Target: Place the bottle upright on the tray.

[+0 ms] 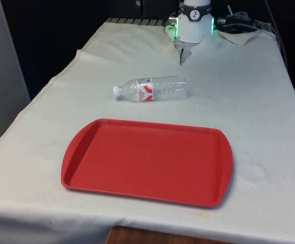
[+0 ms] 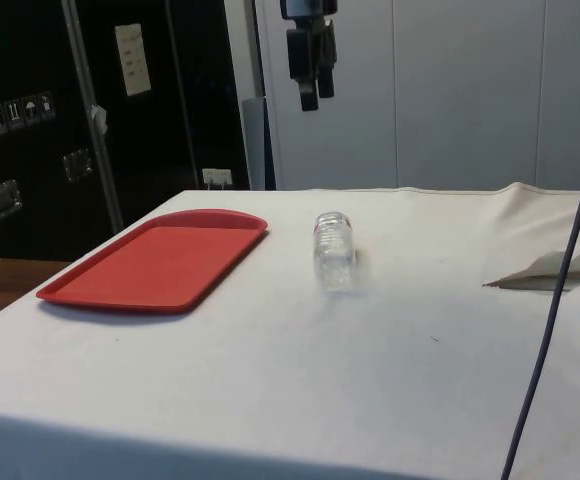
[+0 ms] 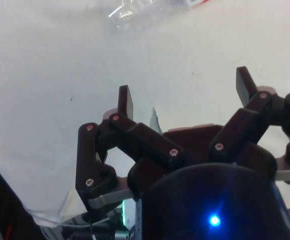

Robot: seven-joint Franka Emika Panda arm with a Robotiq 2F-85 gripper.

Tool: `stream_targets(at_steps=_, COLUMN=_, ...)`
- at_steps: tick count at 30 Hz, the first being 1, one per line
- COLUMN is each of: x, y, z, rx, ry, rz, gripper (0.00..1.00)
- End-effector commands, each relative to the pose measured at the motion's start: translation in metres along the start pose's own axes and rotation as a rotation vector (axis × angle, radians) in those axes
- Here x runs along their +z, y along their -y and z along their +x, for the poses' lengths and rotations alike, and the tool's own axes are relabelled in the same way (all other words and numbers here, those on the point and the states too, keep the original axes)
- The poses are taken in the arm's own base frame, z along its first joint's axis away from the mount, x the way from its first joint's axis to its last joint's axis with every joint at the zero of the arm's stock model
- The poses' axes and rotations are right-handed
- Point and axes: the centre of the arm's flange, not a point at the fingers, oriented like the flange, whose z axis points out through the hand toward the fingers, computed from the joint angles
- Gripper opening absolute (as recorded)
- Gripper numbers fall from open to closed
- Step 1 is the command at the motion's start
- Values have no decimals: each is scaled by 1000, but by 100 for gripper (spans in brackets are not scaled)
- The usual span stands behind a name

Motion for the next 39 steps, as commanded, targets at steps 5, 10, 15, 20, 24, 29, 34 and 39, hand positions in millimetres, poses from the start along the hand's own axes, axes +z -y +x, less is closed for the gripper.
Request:
stream_targets(at_steps=5, x=11, y=-2, z=0, rx=3, ry=-12, rz=-1, gripper=100)
stream_targets(at_steps=10, x=20, y=-3, z=1, rx=6, ry=-15, rz=-1, gripper=100)
stream_targets(at_steps=15, x=27, y=-4, z=1, rx=9, ry=-19, rz=-2, gripper=100)
stream_targets(at_steps=20, x=38, y=-4, z=1, rx=23, ry=-16, rz=-4, gripper=100)
stream_targets(at_steps=24, x=42, y=-4, z=1, rx=37, ry=-14, rz=-4, gripper=100)
stream_targets(at_steps=29, x=46, y=-3, z=0, rx=58, ry=-1, rz=-7, gripper=100)
stream_targets(at_steps=34, x=56, y=-4, z=1, rx=108, ry=0, rz=-8, gripper=100)
stream_targets(at_steps=39, x=60, y=-4, z=2, rx=135, ry=5, rz=-8, gripper=100)
